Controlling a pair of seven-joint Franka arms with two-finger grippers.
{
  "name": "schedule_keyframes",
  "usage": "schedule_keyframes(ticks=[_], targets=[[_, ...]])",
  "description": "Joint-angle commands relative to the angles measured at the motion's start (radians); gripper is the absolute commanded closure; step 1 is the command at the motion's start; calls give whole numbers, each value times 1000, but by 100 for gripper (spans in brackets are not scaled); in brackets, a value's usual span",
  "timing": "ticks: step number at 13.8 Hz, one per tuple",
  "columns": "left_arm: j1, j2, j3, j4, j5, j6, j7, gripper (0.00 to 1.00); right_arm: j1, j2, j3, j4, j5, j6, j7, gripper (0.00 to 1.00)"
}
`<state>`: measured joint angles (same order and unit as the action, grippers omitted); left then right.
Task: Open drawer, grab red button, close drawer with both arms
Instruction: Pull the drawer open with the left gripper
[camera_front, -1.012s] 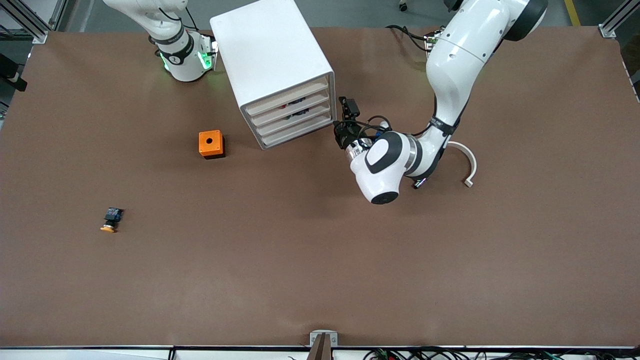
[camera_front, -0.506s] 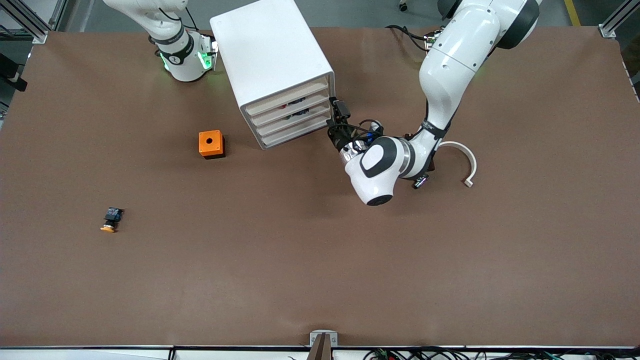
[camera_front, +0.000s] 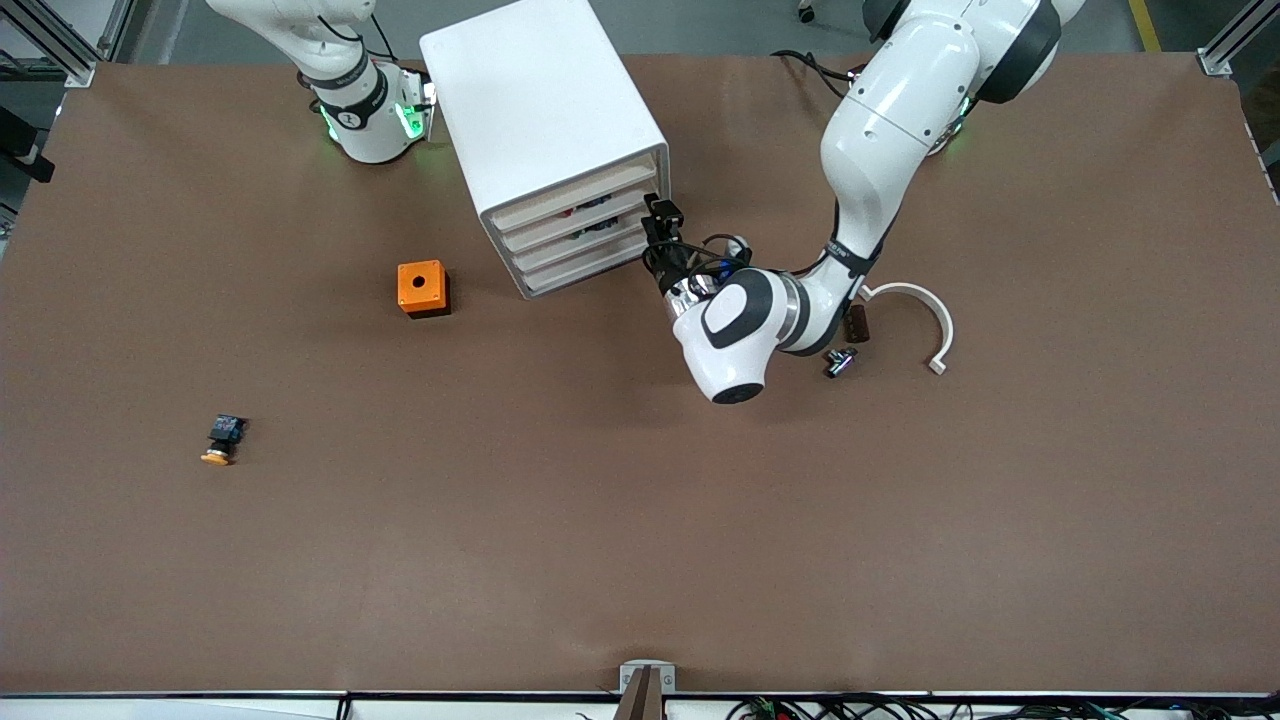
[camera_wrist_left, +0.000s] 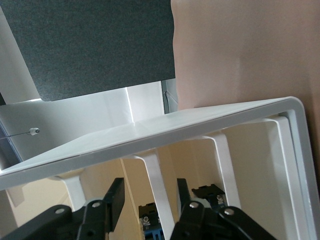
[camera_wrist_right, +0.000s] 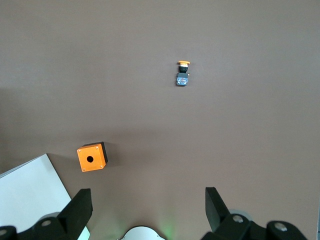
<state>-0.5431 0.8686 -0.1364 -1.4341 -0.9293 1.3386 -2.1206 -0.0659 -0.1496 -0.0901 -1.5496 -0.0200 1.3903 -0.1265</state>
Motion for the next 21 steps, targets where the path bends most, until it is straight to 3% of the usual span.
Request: schedule_keyframes(ticks=[1, 10, 15, 21], targets=[[-23, 24, 6, 27, -32, -16, -36, 51, 6, -19, -5, -15, 3, -2, 2, 0], [-74, 44, 4, 26, -46, -19, -41, 51, 6, -19, -7, -15, 3, -2, 2, 0], [-84, 46, 4, 26, -45, -19, -41, 77, 6, -18, -7, -15, 3, -2, 2, 0], [-77, 52, 6, 26, -45, -19, -41, 77, 5, -18, -7, -15, 3, -2, 2, 0]])
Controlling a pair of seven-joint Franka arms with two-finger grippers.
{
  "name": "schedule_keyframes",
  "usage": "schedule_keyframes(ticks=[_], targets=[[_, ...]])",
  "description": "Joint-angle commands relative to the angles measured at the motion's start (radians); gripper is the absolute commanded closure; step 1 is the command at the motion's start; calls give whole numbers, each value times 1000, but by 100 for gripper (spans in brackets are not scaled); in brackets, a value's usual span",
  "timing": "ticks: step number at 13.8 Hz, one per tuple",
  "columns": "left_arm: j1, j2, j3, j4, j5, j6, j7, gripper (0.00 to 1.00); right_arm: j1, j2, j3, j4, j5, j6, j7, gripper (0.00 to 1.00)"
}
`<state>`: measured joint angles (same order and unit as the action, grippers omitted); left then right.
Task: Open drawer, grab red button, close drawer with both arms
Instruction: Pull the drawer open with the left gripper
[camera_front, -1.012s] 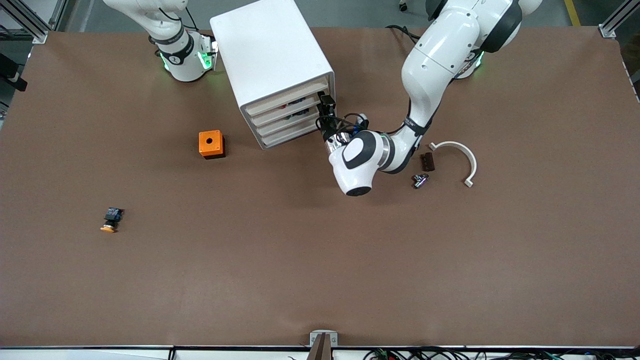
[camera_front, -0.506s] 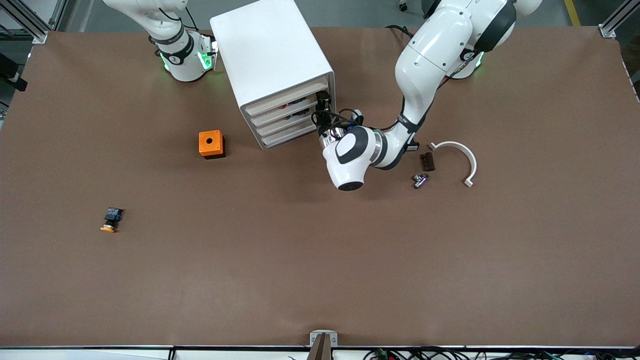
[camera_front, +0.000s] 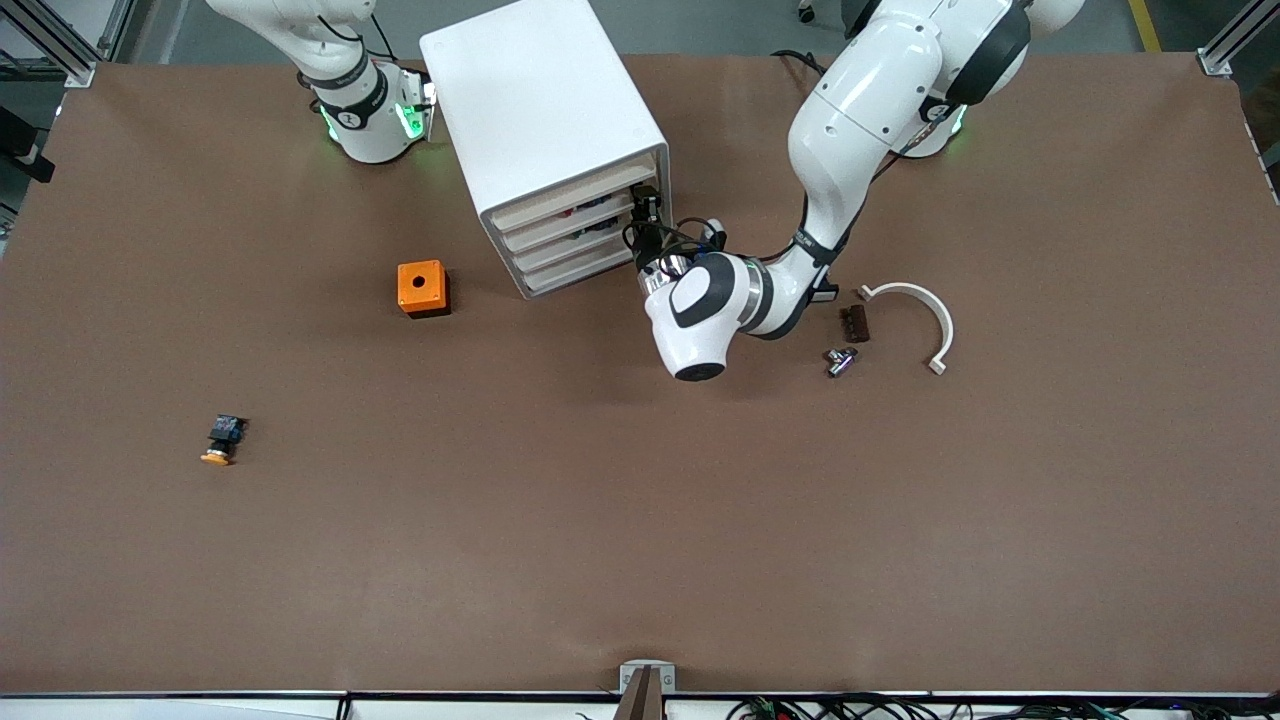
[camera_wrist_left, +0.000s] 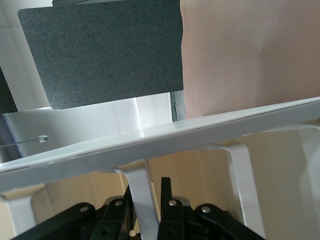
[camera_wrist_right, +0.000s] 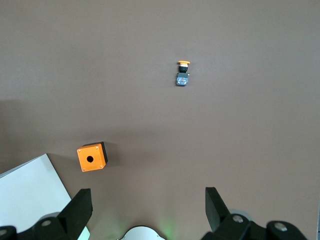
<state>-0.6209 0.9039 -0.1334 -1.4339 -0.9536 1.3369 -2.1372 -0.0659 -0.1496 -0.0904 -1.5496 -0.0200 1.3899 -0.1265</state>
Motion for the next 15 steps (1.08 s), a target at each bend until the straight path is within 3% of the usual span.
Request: schedule_keyframes(ticks=[1, 4, 8, 15], targets=[[4, 18, 3, 26, -19, -18, -23, 77, 5, -18, -6, -15, 3, -2, 2, 0], [10, 18, 12, 26, -19, -18, -23, 77, 5, -18, -6, -15, 3, -2, 2, 0], [38, 18, 12, 27, -19, -18, -23, 90, 5, -18, -6, -14, 3, -2, 2, 0], [110, 18, 18, 30, -16, -15, -23, 89, 1, 41, -6, 2, -12, 0, 14, 0]])
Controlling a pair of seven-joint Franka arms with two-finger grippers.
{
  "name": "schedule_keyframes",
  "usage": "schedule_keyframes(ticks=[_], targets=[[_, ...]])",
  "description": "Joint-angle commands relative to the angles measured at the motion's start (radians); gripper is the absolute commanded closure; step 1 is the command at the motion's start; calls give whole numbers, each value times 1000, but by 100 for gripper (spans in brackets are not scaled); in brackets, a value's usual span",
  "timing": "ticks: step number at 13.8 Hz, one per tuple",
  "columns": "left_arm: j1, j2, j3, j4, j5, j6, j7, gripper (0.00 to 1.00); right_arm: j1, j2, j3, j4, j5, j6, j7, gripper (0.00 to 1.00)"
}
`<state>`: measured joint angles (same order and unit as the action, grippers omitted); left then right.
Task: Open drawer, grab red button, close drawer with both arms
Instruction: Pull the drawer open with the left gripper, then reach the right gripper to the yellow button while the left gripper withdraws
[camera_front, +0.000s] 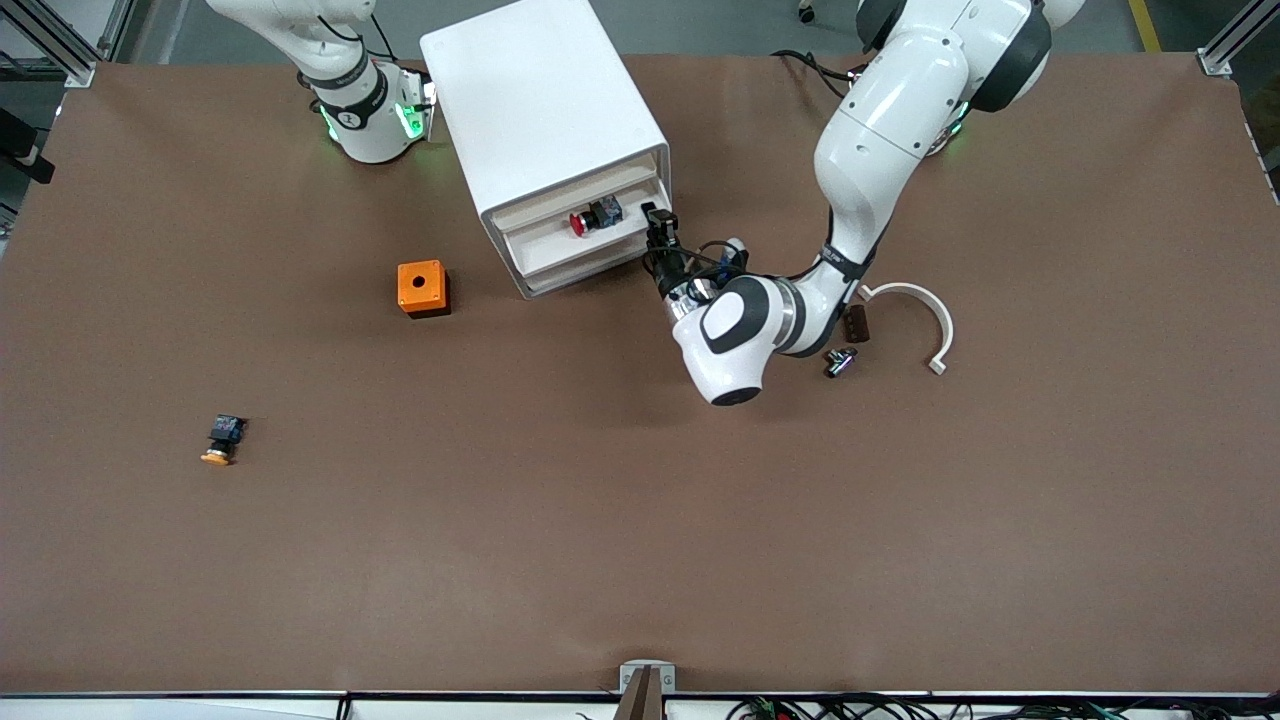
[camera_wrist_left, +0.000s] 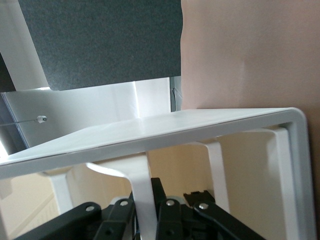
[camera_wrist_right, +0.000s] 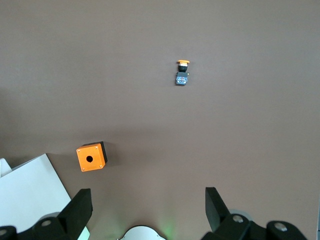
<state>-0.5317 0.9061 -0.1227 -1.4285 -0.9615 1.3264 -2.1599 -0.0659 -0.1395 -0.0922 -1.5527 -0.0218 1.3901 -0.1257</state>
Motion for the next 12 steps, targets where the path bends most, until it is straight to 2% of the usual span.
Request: schedule_keyframes(ticks=[1, 3, 6, 8, 10, 12], targets=[[41, 16, 12, 25, -10, -3, -1, 88, -3, 66, -4, 5, -10, 4, 11, 0], [64, 16, 15, 25, -10, 5, 0, 86, -9, 132, -6, 20, -21, 7, 4, 0], [87, 16, 23, 39, -10, 8, 2, 82, -67, 303, -6, 60, -18, 23, 1, 0], [105, 14, 23, 40, -11, 8, 3, 82, -98, 325, -6, 79, -15, 68, -3, 0], [119, 14, 26, 42, -11, 13, 6, 82, -115, 322, -6, 21, -12, 121, -8, 0], [128, 14, 26, 43, -11, 28, 6, 82, -147, 308, -6, -117, -10, 279, -8, 0]])
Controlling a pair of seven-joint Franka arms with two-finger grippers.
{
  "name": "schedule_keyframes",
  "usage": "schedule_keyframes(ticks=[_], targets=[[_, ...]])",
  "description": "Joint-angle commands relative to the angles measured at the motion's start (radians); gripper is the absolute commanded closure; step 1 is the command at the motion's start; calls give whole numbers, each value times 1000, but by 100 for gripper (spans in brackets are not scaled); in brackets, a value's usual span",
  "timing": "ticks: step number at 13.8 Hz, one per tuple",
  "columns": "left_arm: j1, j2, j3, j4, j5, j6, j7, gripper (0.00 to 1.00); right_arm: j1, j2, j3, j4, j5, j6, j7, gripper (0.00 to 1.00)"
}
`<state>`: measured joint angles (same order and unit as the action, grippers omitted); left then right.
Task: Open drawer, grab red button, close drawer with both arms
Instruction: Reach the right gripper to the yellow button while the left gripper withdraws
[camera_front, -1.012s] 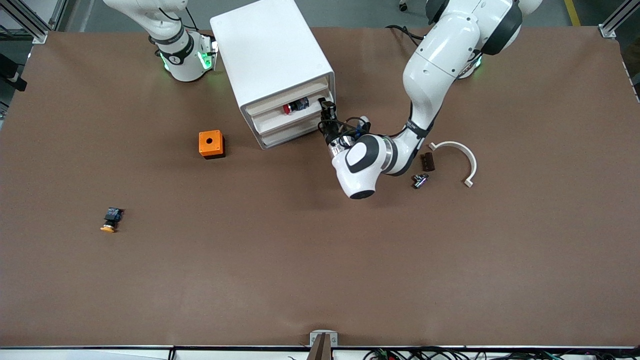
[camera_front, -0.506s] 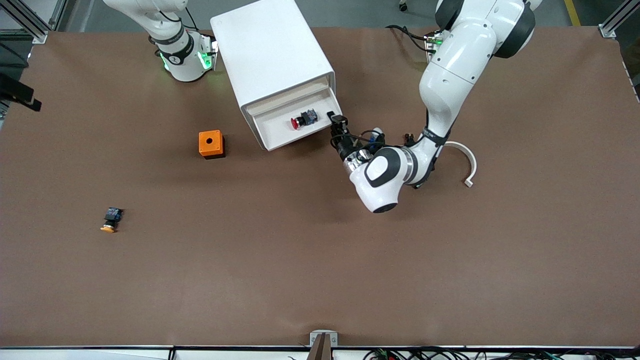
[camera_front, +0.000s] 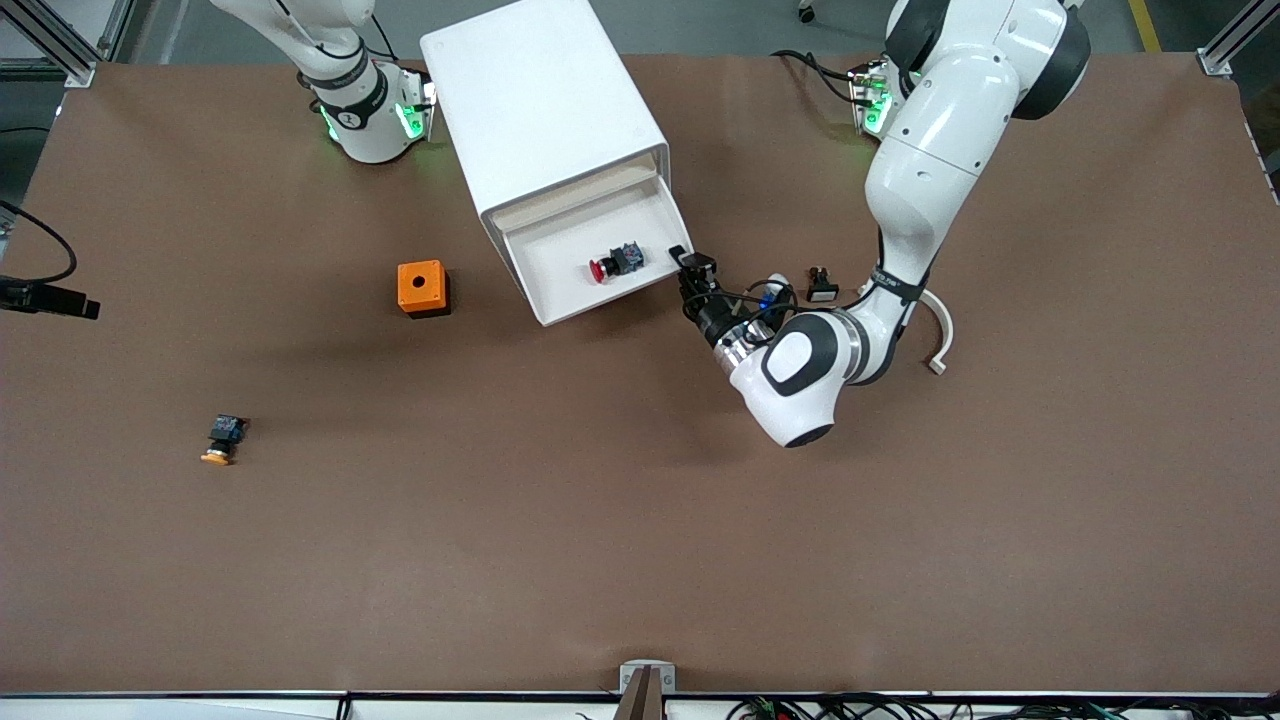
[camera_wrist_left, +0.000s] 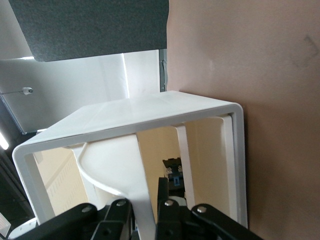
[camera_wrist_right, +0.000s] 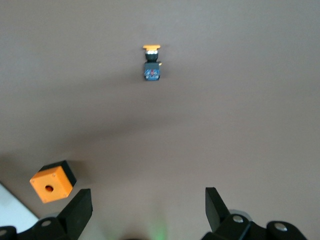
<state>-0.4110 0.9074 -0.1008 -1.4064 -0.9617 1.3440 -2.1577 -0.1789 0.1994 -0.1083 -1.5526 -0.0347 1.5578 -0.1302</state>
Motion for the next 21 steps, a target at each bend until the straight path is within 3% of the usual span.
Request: schedule_keyframes(ticks=[1, 3, 4, 6, 12, 17, 21], targets=[[9, 14, 4, 24, -11, 11, 4, 81, -54, -40, 10, -206, 3, 231, -2, 0], [9, 13, 4, 26, -11, 12, 6, 78, -94, -38, 10, -334, 7, 438, -2, 0], [9, 14, 4, 26, -11, 12, 6, 63, -94, -38, 10, -383, 7, 517, 0, 0], [9, 13, 1, 29, -17, 12, 9, 2, -86, -31, 12, -447, 9, 631, 14, 0], [6, 1, -10, 102, -41, 12, 146, 0, -65, 102, 19, -485, 12, 890, 15, 0], [24, -5, 1, 171, -38, 9, 407, 0, -77, 248, 79, -449, 21, 1021, 4, 0], [28, -21, 84, 195, -35, 33, 749, 0, -77, 310, 91, -426, 238, 1063, -164, 0]])
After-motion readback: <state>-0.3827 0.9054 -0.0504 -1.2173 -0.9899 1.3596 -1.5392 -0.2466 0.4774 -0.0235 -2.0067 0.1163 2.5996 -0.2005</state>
